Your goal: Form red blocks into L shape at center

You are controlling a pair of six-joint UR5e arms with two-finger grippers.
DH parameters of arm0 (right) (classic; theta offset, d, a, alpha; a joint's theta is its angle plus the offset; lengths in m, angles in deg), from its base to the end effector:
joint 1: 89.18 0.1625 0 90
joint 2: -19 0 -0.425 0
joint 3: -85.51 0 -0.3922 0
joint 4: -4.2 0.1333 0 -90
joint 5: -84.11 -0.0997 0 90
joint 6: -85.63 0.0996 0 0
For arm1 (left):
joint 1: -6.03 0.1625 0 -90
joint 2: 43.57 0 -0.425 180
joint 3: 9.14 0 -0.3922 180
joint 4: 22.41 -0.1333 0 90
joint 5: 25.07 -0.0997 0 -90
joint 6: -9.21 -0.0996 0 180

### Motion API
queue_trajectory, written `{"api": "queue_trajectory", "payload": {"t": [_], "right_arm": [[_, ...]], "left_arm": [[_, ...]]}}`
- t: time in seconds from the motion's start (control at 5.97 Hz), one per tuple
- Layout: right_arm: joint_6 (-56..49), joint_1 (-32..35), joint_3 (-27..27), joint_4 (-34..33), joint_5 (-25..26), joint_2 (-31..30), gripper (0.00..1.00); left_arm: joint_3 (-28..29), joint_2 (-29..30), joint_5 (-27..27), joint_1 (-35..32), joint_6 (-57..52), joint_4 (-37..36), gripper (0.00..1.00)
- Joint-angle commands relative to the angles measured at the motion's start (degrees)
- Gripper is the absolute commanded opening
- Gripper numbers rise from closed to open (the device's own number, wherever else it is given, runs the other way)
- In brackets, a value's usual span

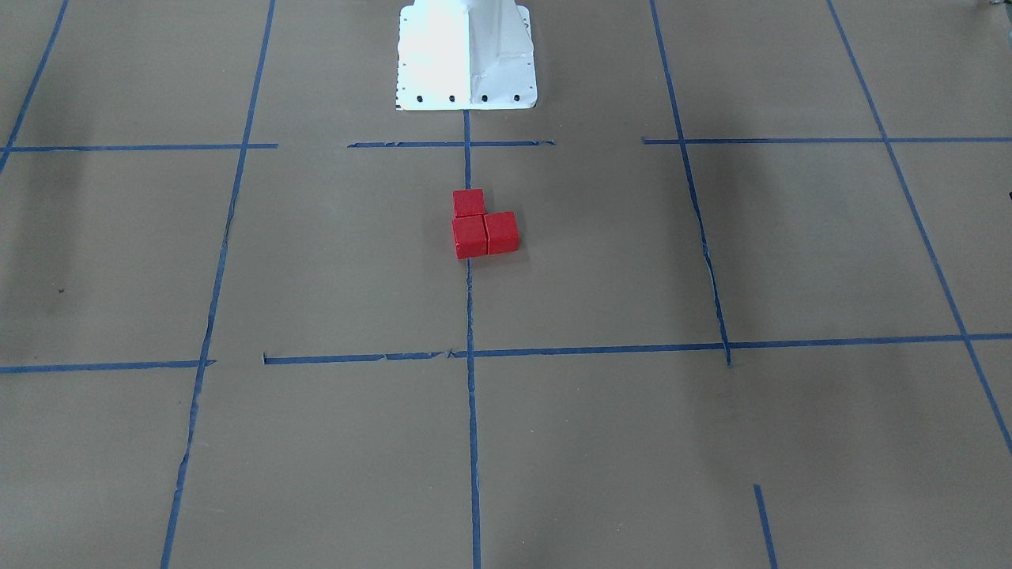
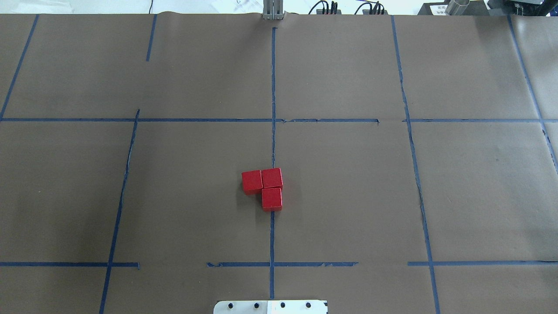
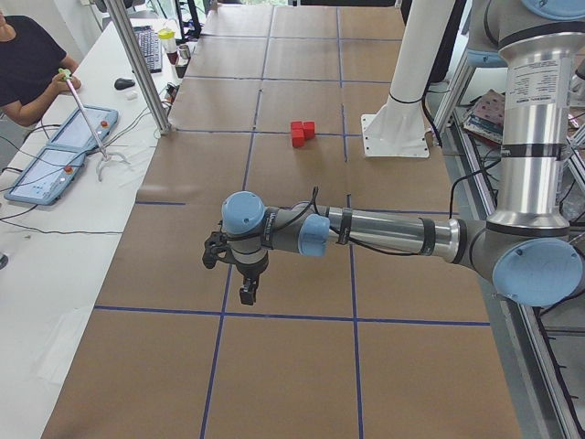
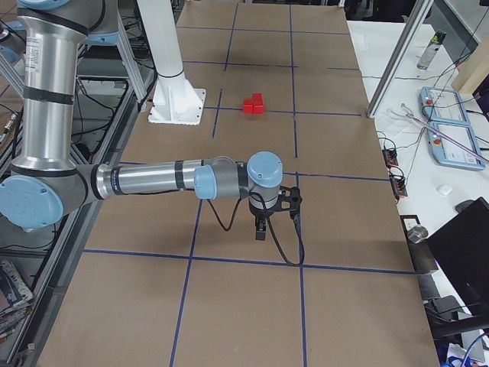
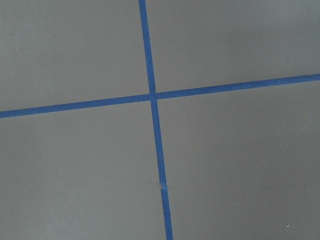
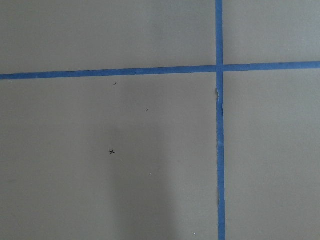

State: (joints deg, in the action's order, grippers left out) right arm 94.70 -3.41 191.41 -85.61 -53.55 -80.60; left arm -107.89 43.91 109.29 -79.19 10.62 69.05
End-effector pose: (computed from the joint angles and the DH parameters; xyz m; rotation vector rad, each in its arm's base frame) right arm 0.0281 -0.4288 0.5939 0.0097 -0.8376 0.0324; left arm -0.0235 -0.4832 0.6018 0.0855 0.7791 0.1077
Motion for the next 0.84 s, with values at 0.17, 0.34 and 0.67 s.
{"api": "queue_trajectory", "payload": {"t": [0.17, 0.34, 0.67], "right_arm": [[-2.12, 0.10, 1.32, -0.01, 2.65, -1.57, 1.00], [-2.12, 0.01, 1.41, -0.01, 2.39, -1.47, 1.00], [-2.12, 0.01, 1.07, 0.07, 2.30, -1.74, 1.00]], "left_arm": [[-7.14, -1.60, 1.16, -0.47, -1.76, -8.18, 1.00], [-5.51, -1.43, 0.82, -0.13, -1.24, -7.96, 1.00], [-8.03, -0.47, 0.99, -0.82, -1.14, -8.40, 1.00]]}}
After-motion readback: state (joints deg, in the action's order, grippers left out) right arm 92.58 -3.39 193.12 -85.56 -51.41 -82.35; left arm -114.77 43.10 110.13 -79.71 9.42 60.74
